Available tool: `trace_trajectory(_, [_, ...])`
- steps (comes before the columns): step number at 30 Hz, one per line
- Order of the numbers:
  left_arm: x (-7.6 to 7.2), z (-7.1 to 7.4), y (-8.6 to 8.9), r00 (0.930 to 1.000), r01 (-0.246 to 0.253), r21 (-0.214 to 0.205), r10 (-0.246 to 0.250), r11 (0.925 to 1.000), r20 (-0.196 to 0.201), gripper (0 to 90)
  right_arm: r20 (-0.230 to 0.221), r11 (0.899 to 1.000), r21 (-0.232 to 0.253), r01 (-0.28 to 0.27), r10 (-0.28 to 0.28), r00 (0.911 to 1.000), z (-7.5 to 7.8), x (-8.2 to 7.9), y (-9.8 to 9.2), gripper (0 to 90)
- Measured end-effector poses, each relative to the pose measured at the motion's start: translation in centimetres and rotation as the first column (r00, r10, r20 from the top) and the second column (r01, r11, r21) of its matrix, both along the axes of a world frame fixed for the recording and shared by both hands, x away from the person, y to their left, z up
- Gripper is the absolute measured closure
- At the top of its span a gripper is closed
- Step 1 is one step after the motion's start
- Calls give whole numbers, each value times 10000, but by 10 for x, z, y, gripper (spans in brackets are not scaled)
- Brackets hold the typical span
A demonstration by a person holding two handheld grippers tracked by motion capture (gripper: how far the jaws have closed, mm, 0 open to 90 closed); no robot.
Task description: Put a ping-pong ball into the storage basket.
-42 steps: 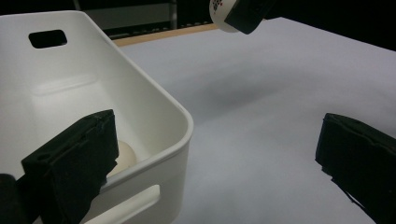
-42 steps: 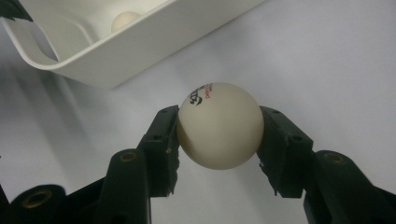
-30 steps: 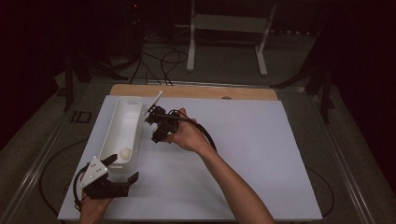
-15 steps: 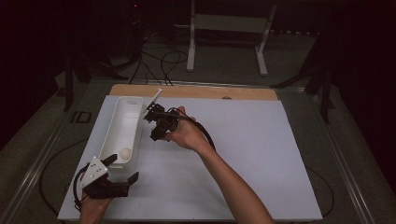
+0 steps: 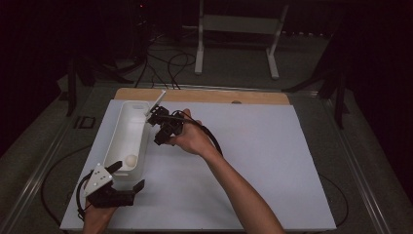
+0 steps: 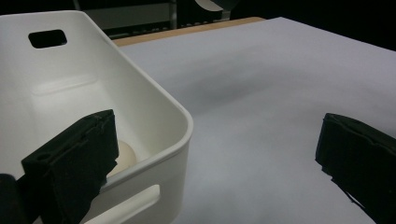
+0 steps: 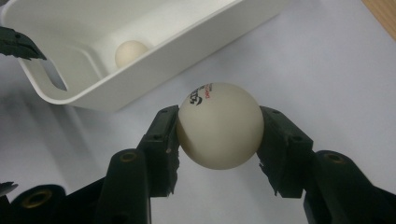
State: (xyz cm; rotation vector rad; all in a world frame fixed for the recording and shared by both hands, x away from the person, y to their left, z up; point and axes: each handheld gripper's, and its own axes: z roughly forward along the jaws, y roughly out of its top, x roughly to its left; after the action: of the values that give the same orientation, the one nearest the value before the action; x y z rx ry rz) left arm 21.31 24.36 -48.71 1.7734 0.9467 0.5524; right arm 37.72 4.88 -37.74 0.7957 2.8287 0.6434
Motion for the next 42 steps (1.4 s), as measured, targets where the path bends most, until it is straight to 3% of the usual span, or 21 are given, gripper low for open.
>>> trace_trajectory(42, [0,0,0,10000,-5,-10,5,10000,5,0,236,9998,202,-89,84,9997,14,4,21,506])
